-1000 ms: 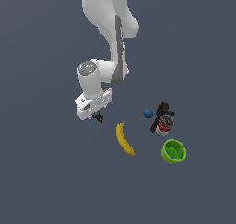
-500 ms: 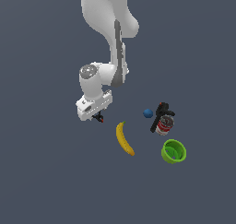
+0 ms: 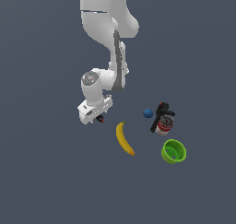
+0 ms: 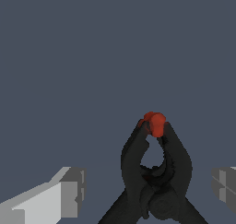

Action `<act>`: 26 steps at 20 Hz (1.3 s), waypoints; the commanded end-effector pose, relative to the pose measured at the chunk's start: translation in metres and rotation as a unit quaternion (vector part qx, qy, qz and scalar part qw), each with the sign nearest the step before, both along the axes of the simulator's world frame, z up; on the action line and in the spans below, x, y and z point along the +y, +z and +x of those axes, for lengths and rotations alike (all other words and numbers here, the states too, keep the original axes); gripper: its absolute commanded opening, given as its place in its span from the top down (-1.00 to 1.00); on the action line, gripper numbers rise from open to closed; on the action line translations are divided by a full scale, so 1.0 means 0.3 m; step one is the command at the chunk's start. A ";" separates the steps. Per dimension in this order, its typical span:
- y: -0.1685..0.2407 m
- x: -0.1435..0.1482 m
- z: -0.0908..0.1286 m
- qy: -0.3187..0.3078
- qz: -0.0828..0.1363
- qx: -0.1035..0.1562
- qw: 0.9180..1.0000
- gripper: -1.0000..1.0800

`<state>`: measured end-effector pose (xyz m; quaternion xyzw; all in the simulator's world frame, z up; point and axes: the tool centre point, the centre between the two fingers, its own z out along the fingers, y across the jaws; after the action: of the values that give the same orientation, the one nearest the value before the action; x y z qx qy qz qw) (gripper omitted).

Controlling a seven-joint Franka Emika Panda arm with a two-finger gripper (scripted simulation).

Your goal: Pick up a designated object from a clutter of objects.

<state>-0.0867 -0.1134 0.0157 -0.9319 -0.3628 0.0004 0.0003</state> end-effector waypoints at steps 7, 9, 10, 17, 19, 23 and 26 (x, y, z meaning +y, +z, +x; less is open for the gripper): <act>-0.007 0.000 0.001 0.000 0.000 -0.001 1.000 1.00; -0.007 0.000 0.001 0.000 0.000 -0.001 1.000 1.00; -0.007 0.000 0.001 0.000 0.000 -0.001 1.000 1.00; 0.014 -0.008 0.003 0.000 0.000 -0.001 1.000 1.00; 0.033 -0.014 0.005 0.000 0.000 -0.001 1.000 1.00; 0.092 -0.031 0.009 0.000 0.000 -0.001 1.000 1.00; 0.153 -0.050 0.014 0.000 0.000 -0.001 1.000 1.00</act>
<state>-0.0834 -0.1254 0.0520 -0.9319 -0.3627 0.0000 -0.0001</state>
